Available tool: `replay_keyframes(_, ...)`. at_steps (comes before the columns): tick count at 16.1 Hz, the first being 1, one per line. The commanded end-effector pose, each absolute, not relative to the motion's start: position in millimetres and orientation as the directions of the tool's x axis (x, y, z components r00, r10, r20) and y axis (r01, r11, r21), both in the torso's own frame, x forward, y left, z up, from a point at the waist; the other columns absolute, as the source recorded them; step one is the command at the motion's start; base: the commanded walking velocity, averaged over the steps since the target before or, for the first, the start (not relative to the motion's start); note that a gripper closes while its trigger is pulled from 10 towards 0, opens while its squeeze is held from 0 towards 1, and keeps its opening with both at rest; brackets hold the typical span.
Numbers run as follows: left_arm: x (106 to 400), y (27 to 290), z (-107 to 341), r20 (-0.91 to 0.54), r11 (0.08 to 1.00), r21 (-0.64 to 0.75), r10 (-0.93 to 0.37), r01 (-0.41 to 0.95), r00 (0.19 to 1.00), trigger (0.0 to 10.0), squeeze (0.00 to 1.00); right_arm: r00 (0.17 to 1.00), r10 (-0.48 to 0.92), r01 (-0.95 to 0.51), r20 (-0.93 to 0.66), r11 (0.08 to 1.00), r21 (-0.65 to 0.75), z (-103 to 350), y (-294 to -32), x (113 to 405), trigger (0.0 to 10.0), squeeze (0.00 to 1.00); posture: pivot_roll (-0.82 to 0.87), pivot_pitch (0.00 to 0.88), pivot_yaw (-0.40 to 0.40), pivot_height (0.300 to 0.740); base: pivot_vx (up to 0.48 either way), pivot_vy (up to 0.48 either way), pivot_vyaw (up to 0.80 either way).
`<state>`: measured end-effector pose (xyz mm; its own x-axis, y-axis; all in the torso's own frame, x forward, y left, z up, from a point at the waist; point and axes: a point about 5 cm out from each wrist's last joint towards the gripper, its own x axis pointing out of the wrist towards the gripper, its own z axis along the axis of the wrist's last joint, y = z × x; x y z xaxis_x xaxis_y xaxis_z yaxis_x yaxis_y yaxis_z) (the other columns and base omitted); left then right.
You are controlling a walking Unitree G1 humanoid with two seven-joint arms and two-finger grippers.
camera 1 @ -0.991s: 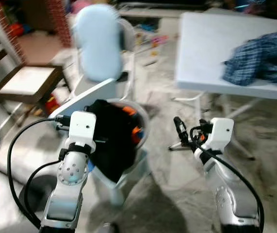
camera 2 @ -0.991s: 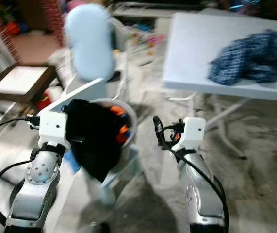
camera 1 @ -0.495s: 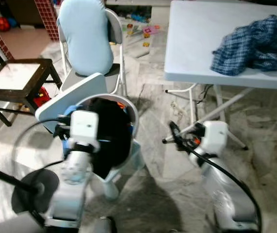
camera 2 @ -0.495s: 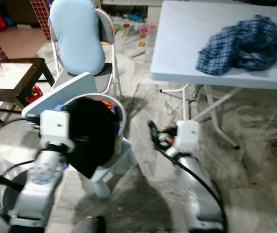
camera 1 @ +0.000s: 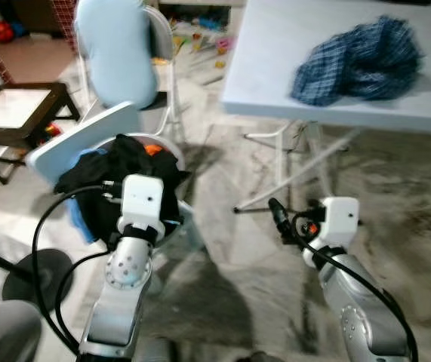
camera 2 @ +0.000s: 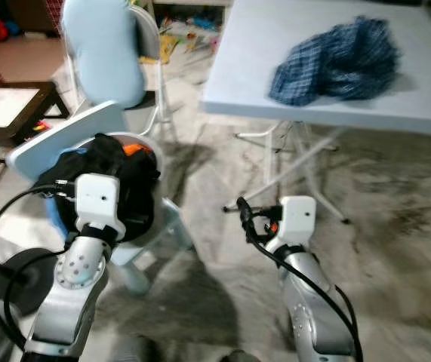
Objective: Hang hanger
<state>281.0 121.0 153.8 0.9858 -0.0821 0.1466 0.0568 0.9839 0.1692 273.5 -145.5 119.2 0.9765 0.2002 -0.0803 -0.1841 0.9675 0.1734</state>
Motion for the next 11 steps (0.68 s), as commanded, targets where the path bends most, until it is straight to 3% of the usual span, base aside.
replay_keyframes(1, 281, 125, 158, 0.159, 0.983, 0.175, -0.078, 0.05, 0.984, 0.0, 0.0, 0.973, 0.221, -0.208, -0.064, 0.963, 0.171, 124, -138, 274, 10.0, 0.0, -0.04, 0.204, 0.011, 0.74, 0.0, -0.469, 0.0)
replay_keyframes(4, 285, 122, 163, 0.173, 0.985, 0.166, -0.079, 0.05, 0.982, 0.0, 0.0, 0.964, 0.259, -0.245, -0.059, 0.952, 0.184, 126, -133, 273, 10.0, 0.0, -0.05, 0.206, 0.008, 0.74, 0.0, -0.457, 0.0)
replay_keyframes(8, 289, 115, 177, 0.233, 0.98, 0.186, -0.116, 0.072, 0.966, 0.3, 0.0, 0.962, 0.265, -0.249, -0.064, 0.95, 0.185, 126, -133, 272, 10.0, 0.0, -0.05, 0.207, 0.004, 0.74, 0.0, 0.0, 0.0)
replay_keyframes(9, 290, 112, 178, 0.241, 0.978, 0.188, -0.132, 0.087, 0.962, 2.4, 0.0, 0.962, 0.265, -0.249, -0.065, 0.95, 0.185, 126, -133, 272, 10.0, 0.0, -0.05, 0.207, 0.004, 0.74, 0.0, 0.0, 0.0)
replay_keyframes(11, 291, 96, 189, 0.293, 0.968, 0.194, -0.214, 0.162, 0.932, 2.9, 0.0, 0.962, 0.264, -0.248, -0.066, 0.951, 0.186, 126, -133, 272, 10.0, 0.0, -0.05, 0.204, 0.004, 0.74, 0.0, 0.0, 0.0)
